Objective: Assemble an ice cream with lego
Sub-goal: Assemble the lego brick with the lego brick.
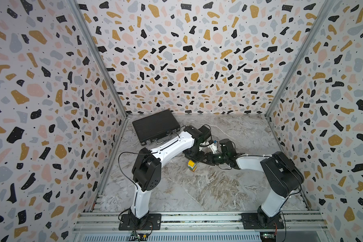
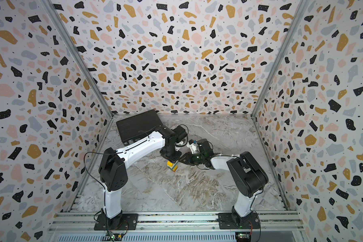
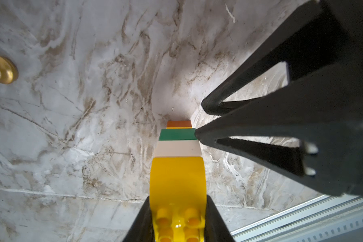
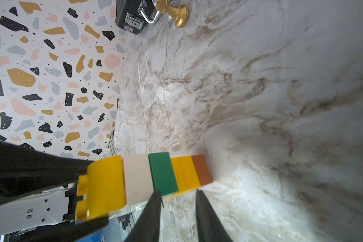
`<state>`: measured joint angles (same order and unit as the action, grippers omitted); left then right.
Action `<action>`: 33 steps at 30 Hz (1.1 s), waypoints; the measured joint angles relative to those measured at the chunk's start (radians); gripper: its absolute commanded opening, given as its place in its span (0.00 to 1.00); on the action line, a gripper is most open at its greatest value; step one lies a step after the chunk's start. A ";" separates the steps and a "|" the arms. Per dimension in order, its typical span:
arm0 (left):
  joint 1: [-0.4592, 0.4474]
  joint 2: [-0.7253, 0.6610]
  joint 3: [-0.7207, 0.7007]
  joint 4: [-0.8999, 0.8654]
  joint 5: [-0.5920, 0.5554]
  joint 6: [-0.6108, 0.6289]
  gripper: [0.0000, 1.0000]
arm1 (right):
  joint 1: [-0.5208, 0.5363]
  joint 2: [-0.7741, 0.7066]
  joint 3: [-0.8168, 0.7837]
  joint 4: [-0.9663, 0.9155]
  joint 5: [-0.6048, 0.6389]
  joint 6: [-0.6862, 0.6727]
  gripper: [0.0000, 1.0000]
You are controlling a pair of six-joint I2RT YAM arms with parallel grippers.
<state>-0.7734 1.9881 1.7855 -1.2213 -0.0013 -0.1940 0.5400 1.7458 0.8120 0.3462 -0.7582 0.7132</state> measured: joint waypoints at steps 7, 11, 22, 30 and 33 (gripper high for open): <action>0.000 0.002 0.000 -0.002 0.000 0.001 0.23 | 0.001 0.001 0.008 -0.013 0.000 -0.002 0.31; 0.000 0.004 -0.008 0.004 0.002 0.001 0.23 | 0.001 0.002 0.008 -0.014 0.001 -0.003 0.31; 0.000 -0.031 -0.097 0.083 0.012 -0.001 0.22 | 0.001 0.002 0.010 -0.036 0.016 -0.019 0.40; 0.000 -0.047 -0.106 0.094 0.011 -0.003 0.37 | 0.005 -0.007 0.010 -0.077 0.076 -0.047 0.52; 0.000 -0.024 -0.114 0.100 0.011 -0.007 0.47 | 0.005 -0.019 0.010 -0.095 0.102 -0.052 0.53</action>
<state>-0.7734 1.9640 1.6718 -1.1210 0.0097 -0.2012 0.5446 1.7264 0.8223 0.2508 -0.6559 0.6613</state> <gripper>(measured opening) 0.429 0.524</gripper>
